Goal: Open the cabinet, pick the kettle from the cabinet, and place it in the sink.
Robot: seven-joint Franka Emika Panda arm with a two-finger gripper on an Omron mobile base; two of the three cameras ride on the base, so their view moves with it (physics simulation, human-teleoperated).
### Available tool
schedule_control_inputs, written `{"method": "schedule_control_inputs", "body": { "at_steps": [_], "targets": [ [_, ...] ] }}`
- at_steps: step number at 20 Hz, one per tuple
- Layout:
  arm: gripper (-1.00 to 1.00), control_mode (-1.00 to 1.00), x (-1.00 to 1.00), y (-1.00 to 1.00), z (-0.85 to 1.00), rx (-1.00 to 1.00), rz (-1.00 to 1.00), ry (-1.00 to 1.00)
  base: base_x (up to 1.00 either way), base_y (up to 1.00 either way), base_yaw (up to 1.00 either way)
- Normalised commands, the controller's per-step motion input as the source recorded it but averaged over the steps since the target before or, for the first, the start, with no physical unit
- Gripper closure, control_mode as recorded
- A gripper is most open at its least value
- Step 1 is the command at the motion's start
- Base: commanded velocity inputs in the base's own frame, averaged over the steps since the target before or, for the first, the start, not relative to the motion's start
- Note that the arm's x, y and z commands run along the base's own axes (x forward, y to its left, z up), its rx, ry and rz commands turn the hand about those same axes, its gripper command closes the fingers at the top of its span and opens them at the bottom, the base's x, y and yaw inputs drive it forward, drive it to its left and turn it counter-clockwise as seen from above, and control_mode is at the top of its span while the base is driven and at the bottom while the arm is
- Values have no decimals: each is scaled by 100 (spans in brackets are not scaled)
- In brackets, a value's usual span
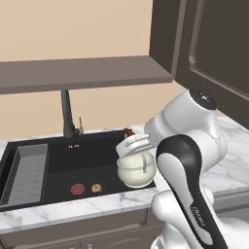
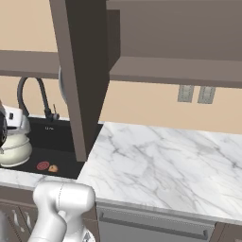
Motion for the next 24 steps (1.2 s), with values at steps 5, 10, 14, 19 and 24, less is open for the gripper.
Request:
{"method": "schedule_control_inputs", "body": {
  "at_steps": [5,10,14,19,24],
  "targets": [
    [100,-100,21,14,-16,0,3,0,0,0,0],
    [100,-100,24,19,-17,0,2,0,0,0,0],
    [100,-100,21,14,-15,0,2,0,0,0,0],
    [100,-100,18,10,-17,0,3,0,0,0,0],
    [100,-100,18,10,-18,0,3,0,0,0,0]
  ]
}}
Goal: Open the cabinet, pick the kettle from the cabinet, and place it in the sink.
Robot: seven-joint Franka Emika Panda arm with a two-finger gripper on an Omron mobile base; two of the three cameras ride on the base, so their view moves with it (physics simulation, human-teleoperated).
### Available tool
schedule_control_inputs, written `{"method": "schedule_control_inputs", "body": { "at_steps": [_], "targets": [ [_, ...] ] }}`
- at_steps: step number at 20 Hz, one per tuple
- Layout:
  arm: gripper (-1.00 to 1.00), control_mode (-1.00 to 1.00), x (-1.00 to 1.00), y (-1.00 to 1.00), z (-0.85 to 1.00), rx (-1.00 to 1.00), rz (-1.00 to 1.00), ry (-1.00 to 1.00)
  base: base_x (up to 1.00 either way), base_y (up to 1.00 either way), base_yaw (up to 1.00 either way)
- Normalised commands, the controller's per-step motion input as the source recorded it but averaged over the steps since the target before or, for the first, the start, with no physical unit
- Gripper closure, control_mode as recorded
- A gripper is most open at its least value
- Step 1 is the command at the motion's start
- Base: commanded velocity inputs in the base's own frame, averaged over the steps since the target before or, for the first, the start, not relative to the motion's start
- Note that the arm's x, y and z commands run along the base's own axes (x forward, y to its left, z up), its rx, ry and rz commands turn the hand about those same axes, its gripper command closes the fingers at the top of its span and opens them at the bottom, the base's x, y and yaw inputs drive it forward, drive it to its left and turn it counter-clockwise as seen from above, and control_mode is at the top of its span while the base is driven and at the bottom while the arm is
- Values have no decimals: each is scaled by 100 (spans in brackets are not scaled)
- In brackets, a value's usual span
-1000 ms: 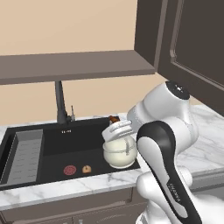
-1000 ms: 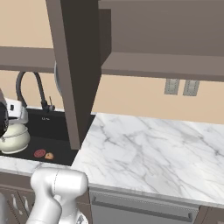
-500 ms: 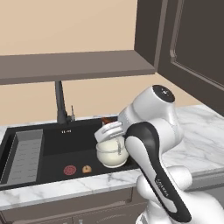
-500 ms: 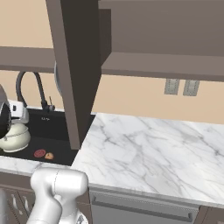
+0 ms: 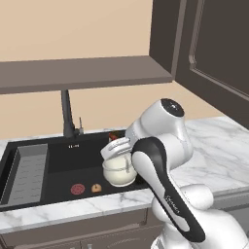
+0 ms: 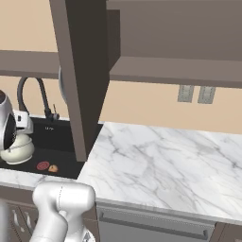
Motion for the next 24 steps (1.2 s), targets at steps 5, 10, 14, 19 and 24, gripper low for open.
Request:
{"method": "schedule_control_inputs", "body": {
  "at_steps": [5,10,14,19,24],
  "targets": [
    [100,-100,22,16,-19,0,3,0,0,0,0],
    [100,-100,22,18,-24,0,2,0,0,0,0],
    [100,-100,22,20,-31,0,2,3,0,0,0],
    [100,-100,26,21,-32,0,2,4,0,0,0],
    [100,-100,29,23,-32,0,1,4,0,0,0]
  ]
}}
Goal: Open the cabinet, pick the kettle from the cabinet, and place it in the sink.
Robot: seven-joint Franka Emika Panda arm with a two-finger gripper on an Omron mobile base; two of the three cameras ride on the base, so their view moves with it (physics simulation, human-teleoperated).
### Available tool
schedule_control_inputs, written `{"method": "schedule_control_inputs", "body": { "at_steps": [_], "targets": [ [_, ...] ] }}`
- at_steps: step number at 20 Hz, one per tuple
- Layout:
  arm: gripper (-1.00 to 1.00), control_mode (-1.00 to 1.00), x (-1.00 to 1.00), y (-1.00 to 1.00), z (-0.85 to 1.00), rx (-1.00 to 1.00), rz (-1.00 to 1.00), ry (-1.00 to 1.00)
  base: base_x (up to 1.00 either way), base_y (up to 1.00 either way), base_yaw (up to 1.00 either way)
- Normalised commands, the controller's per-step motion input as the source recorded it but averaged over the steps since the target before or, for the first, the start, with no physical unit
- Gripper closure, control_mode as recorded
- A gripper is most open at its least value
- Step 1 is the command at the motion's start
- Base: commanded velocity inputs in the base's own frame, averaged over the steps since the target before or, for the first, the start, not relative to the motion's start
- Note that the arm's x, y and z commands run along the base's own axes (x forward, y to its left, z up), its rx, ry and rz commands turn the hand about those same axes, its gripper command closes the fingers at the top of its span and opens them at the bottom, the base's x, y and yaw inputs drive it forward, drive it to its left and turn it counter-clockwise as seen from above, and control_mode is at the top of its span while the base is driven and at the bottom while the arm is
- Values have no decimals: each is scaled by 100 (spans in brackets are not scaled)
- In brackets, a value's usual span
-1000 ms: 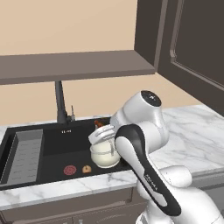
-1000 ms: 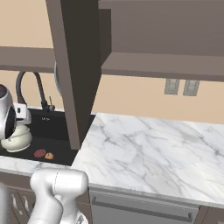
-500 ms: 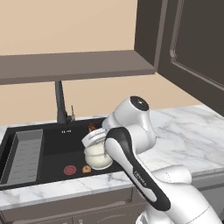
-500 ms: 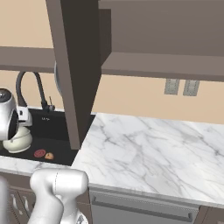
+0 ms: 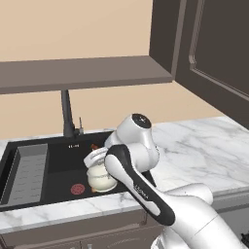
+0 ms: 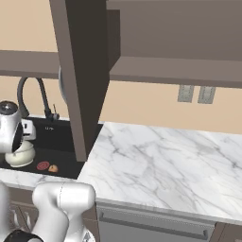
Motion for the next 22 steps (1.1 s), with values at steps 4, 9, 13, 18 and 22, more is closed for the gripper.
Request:
{"method": "schedule_control_inputs", "body": {
  "at_steps": [4,9,13,18,22],
  "targets": [
    [100,-100,31,21,-25,0,1,1,0,0,0],
    [100,-100,26,17,-23,0,2,0,0,0,0],
    [100,-100,25,18,-24,0,2,0,0,0,0],
    [100,-100,26,11,-22,0,2,0,0,0,0],
    [100,-100,26,0,-17,0,3,0,0,0,0]
  ]
}}
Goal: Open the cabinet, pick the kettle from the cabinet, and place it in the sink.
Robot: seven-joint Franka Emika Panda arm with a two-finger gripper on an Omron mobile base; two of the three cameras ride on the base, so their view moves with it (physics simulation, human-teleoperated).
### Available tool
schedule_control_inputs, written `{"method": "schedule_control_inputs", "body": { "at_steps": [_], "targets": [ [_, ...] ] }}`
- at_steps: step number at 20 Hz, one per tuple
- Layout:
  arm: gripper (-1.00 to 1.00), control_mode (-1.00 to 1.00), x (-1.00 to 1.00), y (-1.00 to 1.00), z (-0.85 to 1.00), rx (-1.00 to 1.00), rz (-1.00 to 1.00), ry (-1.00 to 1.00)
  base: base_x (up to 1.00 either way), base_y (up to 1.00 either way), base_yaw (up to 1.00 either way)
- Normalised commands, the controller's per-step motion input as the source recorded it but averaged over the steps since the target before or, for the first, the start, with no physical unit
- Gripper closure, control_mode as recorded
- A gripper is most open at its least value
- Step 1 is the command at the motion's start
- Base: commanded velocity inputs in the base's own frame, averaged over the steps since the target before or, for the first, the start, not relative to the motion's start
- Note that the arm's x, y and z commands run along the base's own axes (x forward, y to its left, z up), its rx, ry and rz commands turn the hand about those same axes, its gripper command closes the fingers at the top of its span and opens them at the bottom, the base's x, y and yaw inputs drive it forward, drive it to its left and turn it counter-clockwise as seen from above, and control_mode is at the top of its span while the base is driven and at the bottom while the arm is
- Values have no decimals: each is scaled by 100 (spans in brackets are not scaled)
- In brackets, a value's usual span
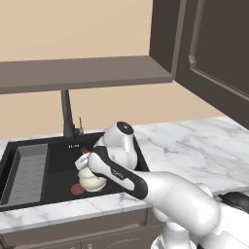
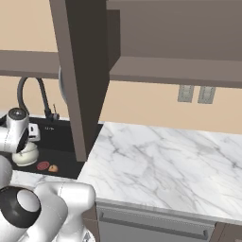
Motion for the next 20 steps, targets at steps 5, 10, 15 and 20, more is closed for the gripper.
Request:
{"method": "schedule_control_inputs", "body": {
  "at_steps": [5,10,15,20],
  "targets": [
    [100,-100,26,1,-24,0,3,0,0,0,0],
    [100,-100,29,6,-28,0,3,0,0,0,0],
    [100,-100,31,10,-29,0,3,0,0,0,0],
    [100,-100,29,15,-31,0,4,0,0,0,0]
  ]
}}
